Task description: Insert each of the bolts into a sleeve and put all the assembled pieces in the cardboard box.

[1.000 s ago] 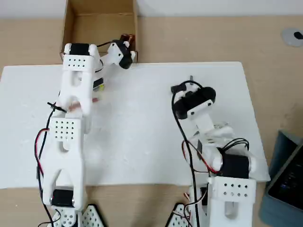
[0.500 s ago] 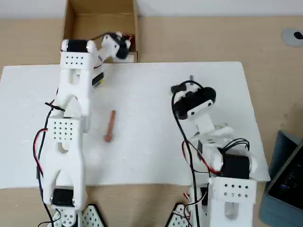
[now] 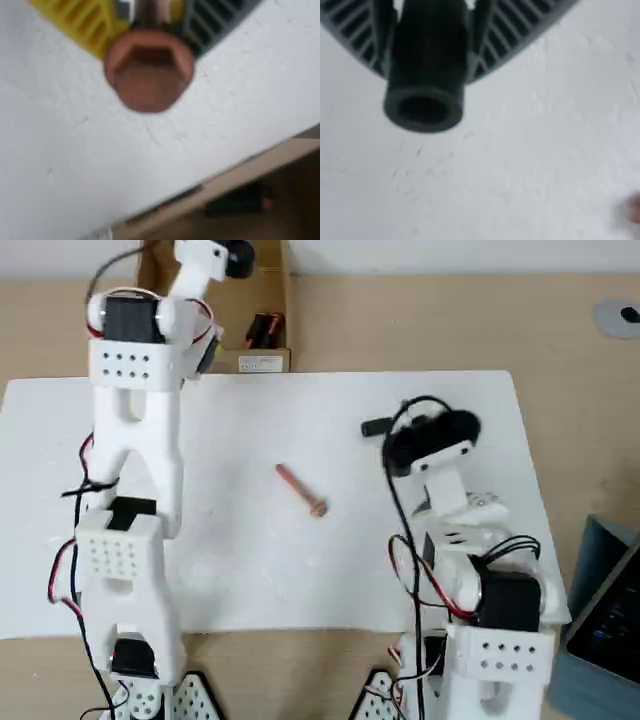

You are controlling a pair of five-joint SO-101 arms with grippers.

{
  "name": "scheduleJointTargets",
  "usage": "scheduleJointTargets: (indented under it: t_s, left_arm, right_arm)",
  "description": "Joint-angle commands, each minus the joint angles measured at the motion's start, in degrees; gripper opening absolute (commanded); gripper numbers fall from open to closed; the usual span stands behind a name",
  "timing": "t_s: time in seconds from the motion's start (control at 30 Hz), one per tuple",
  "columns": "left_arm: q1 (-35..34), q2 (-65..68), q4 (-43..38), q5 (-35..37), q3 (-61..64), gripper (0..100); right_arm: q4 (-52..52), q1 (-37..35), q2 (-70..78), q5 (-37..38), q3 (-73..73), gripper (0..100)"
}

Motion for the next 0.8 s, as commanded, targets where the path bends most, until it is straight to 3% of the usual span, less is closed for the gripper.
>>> scheduleJointTargets:
  t_s: [0.0,0.37,0.77]
  left_arm:
    - [0.0,-8.8,0.4,4.8,-1.1,0]
    - [0.4,-25.4,0.5,16.0,4.4,0]
    - [0.4,-56.2,0.4,20.6,40.6,0]
  right_arm:
    - [0.1,0.8,-1.3,-3.7,-5.2,1.0]
    - [0.1,0.7,-12.2,-6.2,-5.3,0.9]
    - [0.1,0.6,-19.8,-6.4,1.3,0.9]
